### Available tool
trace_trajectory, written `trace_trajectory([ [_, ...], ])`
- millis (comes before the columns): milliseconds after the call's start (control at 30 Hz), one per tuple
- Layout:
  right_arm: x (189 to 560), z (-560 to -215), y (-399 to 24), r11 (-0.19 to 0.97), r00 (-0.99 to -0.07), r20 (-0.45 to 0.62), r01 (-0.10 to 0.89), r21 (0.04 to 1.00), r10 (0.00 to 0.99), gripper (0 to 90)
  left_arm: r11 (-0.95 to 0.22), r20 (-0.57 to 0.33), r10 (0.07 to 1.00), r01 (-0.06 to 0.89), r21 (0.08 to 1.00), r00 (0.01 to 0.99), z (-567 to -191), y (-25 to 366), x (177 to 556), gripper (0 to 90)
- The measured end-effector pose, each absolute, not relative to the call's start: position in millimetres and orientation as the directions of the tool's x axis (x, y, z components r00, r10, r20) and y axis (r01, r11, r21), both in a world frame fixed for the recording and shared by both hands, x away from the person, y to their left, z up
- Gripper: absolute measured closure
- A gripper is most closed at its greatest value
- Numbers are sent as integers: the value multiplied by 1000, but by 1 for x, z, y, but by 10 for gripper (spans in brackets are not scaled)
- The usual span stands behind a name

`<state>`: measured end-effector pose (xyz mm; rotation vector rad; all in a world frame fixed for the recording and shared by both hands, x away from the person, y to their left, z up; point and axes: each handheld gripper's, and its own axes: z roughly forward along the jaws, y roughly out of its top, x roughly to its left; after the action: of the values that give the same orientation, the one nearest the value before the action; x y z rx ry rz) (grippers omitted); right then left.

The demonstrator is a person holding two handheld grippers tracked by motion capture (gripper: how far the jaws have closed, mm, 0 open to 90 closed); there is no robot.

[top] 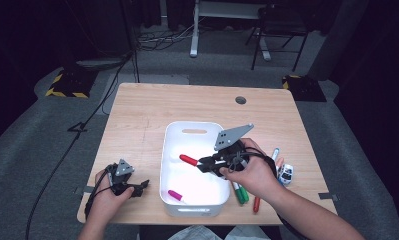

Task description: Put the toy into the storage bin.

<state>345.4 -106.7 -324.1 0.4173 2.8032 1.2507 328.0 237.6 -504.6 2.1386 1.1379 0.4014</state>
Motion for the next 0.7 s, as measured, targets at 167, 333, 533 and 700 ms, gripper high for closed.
trace_trajectory([
  [167,344,-334,-102,657,-967,69,218,722,245,773,-393,-42,819,613,686,572,-505,238,328,164],
  [333,344,-342,-103,669,-967,80,227,708,243,773,-399,-33,818,609,686,574,-504,238,328,164],
  [533,341,-350,-103,687,-967,84,230,690,239,773,-401,-29,819,608,685,573,-504,238,329,164],
  [700,339,-354,-100,708,-969,84,227,669,231,773,-402,-27,818,606,687,574,-504,238,329,164],
])
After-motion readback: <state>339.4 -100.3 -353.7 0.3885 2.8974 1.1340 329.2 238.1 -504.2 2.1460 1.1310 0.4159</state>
